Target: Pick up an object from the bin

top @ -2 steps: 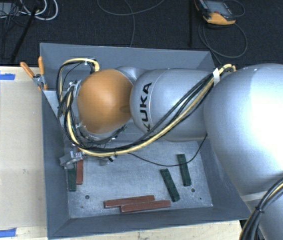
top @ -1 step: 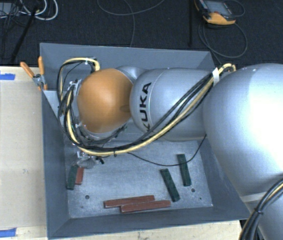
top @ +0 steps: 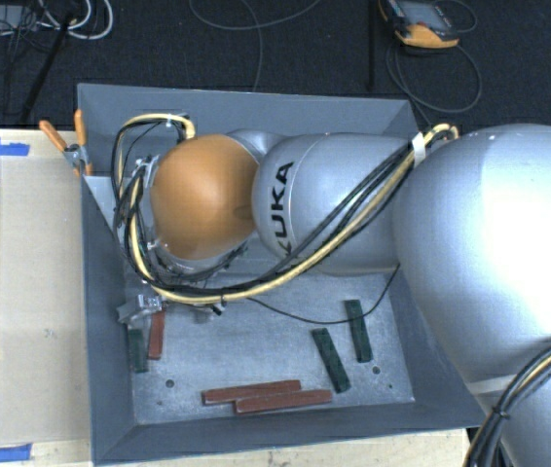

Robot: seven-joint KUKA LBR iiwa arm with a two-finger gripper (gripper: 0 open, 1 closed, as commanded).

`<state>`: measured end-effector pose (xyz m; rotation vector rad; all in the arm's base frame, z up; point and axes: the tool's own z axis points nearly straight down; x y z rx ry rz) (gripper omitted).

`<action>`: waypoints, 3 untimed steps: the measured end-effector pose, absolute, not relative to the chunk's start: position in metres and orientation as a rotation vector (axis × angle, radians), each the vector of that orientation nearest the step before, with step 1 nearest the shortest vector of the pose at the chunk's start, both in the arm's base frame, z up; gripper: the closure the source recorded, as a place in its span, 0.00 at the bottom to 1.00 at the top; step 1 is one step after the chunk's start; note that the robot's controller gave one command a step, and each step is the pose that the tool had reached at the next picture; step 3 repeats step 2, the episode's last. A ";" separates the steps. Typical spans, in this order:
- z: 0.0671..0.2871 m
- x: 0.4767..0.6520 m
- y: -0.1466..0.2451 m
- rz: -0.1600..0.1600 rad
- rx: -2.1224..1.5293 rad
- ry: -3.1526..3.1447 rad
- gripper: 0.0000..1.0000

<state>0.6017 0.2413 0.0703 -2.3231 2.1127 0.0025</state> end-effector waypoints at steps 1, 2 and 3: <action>0.071 0.602 0.242 0.004 -2.320 2.113 1.00; 0.203 0.597 0.204 -0.006 -2.474 1.923 1.00; 0.203 0.597 0.204 -0.006 -2.474 1.923 1.00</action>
Offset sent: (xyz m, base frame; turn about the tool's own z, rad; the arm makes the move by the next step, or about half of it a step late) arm 0.0000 0.0000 0.0000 0.0000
